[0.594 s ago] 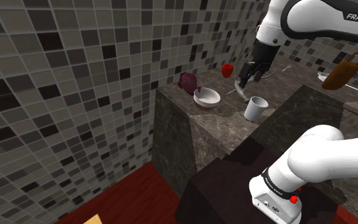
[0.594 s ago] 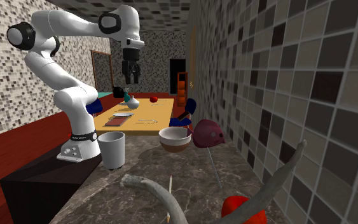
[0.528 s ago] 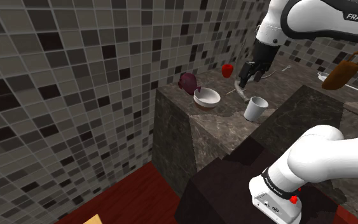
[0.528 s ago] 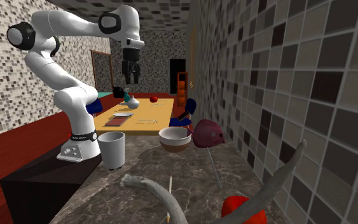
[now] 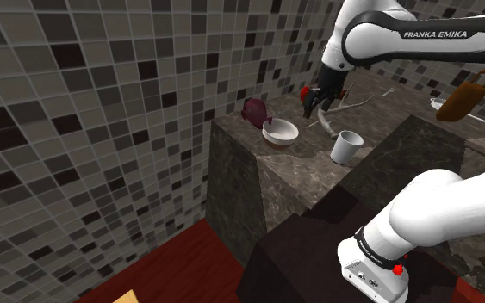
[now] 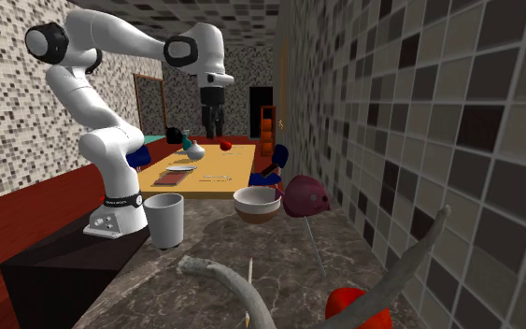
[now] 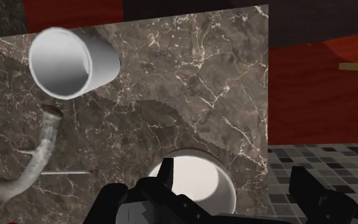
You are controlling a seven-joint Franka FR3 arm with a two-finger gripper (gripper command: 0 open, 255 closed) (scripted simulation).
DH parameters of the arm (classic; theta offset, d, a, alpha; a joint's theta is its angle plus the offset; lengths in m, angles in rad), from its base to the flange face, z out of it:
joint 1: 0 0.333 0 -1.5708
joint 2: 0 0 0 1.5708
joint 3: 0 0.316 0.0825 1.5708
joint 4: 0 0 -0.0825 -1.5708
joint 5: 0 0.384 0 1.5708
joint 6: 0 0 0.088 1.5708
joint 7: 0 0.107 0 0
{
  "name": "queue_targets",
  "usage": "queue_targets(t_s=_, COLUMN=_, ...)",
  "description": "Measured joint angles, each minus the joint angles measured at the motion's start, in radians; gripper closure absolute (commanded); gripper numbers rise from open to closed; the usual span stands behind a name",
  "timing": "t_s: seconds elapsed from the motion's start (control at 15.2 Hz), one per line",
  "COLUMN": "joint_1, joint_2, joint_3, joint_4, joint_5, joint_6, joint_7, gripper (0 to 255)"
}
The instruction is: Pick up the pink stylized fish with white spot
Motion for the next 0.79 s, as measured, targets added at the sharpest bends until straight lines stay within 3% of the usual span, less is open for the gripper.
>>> queue_targets(t_s=0.79, joint_1=0.001, joint_2=0.43, joint_3=-0.056, joint_4=0.143, joint_5=0.019, joint_6=0.348, joint_7=-0.083, gripper=0)
